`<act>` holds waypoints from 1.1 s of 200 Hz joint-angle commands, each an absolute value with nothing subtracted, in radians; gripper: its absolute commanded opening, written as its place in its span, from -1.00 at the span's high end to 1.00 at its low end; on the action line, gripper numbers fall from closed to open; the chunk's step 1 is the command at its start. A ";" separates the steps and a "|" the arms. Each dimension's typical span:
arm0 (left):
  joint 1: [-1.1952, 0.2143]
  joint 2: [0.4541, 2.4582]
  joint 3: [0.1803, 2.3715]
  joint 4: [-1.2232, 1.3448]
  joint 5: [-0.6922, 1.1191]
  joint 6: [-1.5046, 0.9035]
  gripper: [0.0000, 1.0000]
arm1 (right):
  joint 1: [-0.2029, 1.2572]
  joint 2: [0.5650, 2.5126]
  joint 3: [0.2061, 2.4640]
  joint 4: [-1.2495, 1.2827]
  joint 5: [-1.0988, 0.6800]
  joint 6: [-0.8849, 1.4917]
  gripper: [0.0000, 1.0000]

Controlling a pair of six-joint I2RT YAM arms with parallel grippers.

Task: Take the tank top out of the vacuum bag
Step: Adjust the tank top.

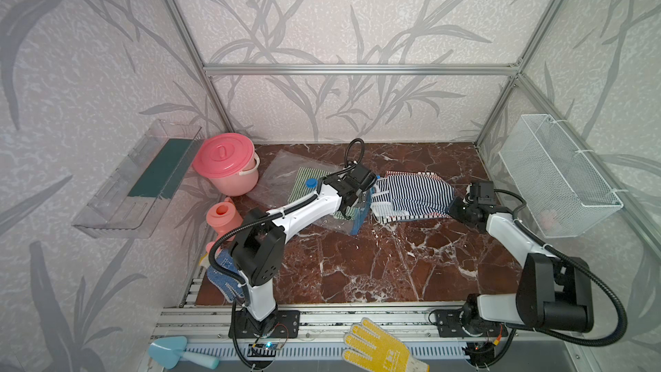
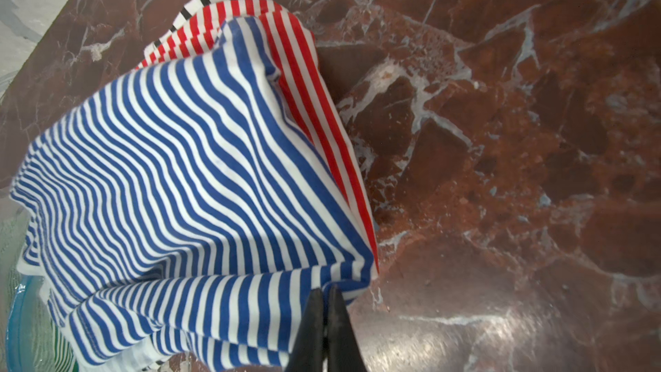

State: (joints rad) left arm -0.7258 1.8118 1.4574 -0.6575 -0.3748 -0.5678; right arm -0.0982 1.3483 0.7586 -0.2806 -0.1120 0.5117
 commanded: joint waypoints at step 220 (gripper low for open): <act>-0.712 1.782 1.453 -0.654 -0.406 -0.538 -0.82 | -0.096 1.373 0.815 -0.389 -0.118 0.463 -0.31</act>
State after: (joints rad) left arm -0.7170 1.8118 1.4574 -0.6567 -0.3813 -0.5510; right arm -0.0971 1.4395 0.7837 -0.3546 -0.0910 0.4824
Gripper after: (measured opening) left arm 0.903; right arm 0.508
